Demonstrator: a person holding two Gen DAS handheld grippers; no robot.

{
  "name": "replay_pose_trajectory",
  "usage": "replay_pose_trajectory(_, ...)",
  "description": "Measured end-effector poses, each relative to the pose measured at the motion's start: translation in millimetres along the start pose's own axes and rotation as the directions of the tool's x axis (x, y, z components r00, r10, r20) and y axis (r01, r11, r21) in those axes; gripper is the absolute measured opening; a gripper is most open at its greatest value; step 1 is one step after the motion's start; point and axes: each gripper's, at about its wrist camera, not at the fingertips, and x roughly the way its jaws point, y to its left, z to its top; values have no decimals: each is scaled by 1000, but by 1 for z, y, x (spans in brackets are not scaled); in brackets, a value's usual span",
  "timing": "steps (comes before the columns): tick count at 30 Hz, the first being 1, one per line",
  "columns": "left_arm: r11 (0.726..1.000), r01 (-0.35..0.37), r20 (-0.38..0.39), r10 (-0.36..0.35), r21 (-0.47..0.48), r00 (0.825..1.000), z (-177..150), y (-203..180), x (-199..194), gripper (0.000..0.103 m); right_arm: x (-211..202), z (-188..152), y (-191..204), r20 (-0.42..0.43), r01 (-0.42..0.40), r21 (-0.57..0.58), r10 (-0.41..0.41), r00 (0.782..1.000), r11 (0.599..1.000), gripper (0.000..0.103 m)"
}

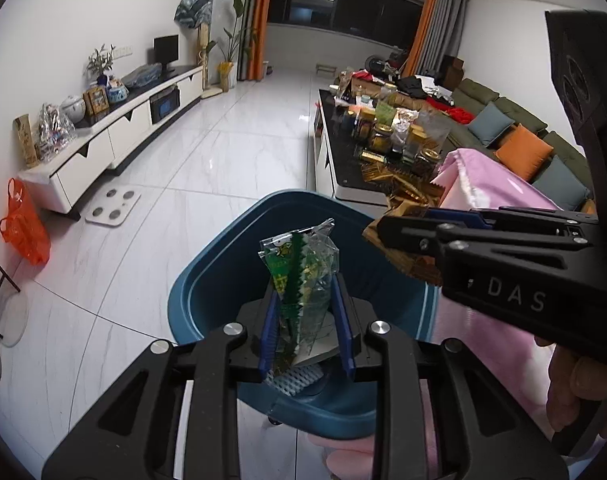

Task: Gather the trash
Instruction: 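Carry the green bag and gold wrapper to the teal bin and release both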

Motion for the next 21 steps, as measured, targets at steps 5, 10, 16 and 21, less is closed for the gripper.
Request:
replay_pose_trajectory(5, 1000, -20, -25, 20, -1, 999, 2, 9, 25, 31, 14, 4, -3, -28, 6, 5, -6, 1000, 1000, 30)
replay_pose_trajectory(10, 999, -43, -24, 43, -7, 999, 1, 10, 37, 50, 17, 6, -8, -21, 13, 29, -12, 1000, 999, 35)
replay_pose_trajectory(16, 998, -60, -5, 60, -6, 998, -3, 7, 27, 73, 12, 6, -12, -3, 17, 45, -17, 1000, 999, 47)
replay_pose_trajectory(21, 997, -74, 24, 74, -22, 997, -4, 12, 10, 82, 1, 4, -12, 21, 15, 51, -16, 1000, 999, 50)
